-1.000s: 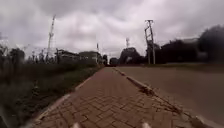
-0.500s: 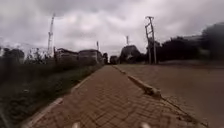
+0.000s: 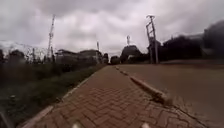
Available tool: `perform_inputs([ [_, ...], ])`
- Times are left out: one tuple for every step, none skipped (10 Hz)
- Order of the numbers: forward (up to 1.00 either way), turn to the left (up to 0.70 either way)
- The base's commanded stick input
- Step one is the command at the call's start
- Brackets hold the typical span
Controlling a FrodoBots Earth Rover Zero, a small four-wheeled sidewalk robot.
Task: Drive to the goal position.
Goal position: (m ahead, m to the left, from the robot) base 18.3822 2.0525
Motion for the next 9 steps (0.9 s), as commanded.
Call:
perform_inputs([
  [0.7, 0.0],
  [0.7, 0.0],
  [0.7, 0.0],
  [0.7, 0.0],
  [0.7, 0.0],
  [0.7, 0.0],
  [0.7, 0.0],
  [0.63, 0.0],
  [0.46, 0.0],
])
